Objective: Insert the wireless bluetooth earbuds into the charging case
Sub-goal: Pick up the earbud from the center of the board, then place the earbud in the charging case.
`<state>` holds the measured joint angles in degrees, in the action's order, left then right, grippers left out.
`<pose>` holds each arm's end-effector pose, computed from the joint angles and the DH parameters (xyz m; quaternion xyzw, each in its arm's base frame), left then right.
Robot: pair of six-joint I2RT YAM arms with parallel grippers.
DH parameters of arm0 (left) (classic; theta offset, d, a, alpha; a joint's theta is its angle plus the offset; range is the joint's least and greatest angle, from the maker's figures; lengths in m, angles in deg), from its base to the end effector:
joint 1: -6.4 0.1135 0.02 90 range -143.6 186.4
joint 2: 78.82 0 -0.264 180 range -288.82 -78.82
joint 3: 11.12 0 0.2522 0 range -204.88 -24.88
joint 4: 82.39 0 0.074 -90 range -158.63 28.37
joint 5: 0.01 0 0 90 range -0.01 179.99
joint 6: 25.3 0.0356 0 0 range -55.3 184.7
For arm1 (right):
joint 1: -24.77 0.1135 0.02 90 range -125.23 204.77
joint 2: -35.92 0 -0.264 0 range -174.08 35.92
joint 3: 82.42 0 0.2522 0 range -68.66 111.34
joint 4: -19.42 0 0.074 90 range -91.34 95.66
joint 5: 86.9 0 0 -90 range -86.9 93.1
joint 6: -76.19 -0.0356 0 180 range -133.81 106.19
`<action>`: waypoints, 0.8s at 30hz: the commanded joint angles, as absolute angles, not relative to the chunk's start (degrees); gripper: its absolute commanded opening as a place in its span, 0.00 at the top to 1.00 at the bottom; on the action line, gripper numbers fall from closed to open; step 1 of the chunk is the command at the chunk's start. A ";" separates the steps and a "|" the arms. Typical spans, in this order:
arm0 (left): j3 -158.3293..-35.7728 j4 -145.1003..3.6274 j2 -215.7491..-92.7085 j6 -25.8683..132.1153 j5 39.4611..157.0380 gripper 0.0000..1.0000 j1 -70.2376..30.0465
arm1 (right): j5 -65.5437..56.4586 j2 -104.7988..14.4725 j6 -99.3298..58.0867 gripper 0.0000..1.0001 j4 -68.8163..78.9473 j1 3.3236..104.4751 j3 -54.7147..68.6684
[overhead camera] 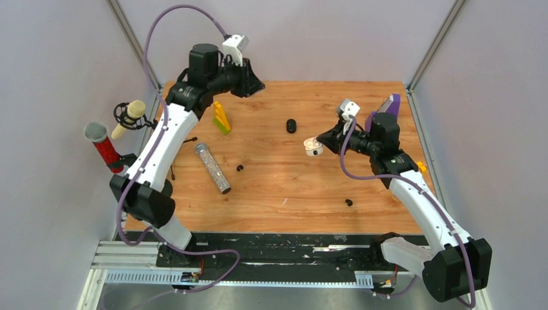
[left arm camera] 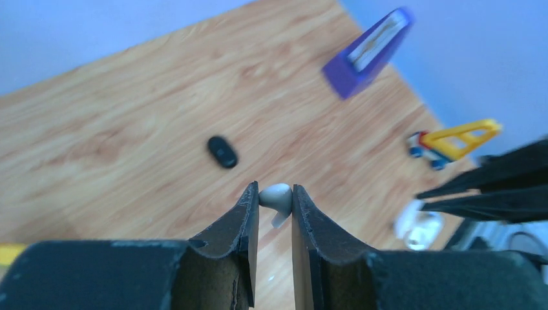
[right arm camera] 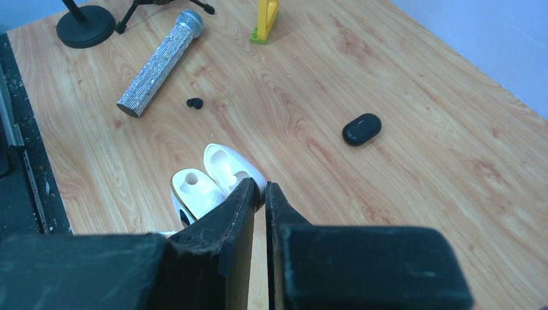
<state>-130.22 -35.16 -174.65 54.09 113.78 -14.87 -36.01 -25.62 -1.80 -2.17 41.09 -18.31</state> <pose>0.3451 -0.1497 0.4325 0.1881 0.8065 -0.3126 0.4653 0.2261 0.0896 0.3238 -0.3762 0.6964 0.2929 0.5364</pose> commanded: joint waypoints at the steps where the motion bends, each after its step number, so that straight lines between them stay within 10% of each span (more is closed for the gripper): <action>1: -125.19 -44.60 -171.06 40.78 124.10 0.75 -14.69 | -34.61 -26.76 -2.63 1.00 1.05 41.03 -12.49; 24: -124.72 -46.40 -171.17 37.40 122.31 0.72 -22.18 | -20.66 -28.57 -2.52 1.00 5.91 41.91 -7.62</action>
<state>-118.44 -49.04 -169.08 33.26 123.07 -22.39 -24.28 -28.77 -6.85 3.97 41.59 -11.21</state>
